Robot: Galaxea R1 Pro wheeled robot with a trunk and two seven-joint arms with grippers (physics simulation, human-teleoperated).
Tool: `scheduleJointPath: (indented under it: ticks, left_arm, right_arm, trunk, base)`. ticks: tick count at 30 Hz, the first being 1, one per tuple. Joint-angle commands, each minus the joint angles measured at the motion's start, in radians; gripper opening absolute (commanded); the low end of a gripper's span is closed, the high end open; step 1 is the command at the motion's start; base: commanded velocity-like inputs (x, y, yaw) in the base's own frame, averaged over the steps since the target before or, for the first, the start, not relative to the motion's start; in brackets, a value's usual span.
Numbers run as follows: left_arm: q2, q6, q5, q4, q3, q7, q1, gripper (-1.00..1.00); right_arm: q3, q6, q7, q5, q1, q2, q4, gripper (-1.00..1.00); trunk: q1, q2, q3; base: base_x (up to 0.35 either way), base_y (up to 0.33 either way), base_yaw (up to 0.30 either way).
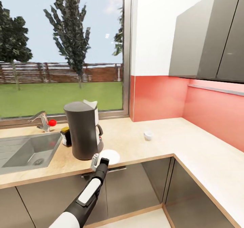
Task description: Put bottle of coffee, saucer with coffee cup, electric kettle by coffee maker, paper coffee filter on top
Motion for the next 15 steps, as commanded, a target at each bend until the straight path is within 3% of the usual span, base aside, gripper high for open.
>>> scheduleJointPath:
  ticks: [1,9,15]
  left_arm:
    - [0.001,-0.007,0.010,-0.001,-0.005,-0.005,-0.001,-1.00]
    - [0.001,-0.007,0.009,0.000,-0.006,-0.006,0.000,-1.00]
    - [0.001,-0.007,0.009,0.003,-0.007,-0.006,0.000,-1.00]
  right_arm:
    - [0.008,0.004,0.001,-0.010,-0.001,0.000,-0.001,1.00]
    - [0.008,0.004,0.001,-0.011,-0.001,0.000,-0.001,1.00]
    - [0.008,0.003,0.000,-0.011,-0.001,0.000,-0.001,1.00]
  trunk:
    - [0.001,-0.002,-0.002]
    - [0.001,-0.002,-0.002]
    - [0.001,-0.002,-0.002]
  base:
    - [0.231,-0.026,0.000]
    - [0.232,-0.049,0.000]
    - [0.112,-0.078,0.226]
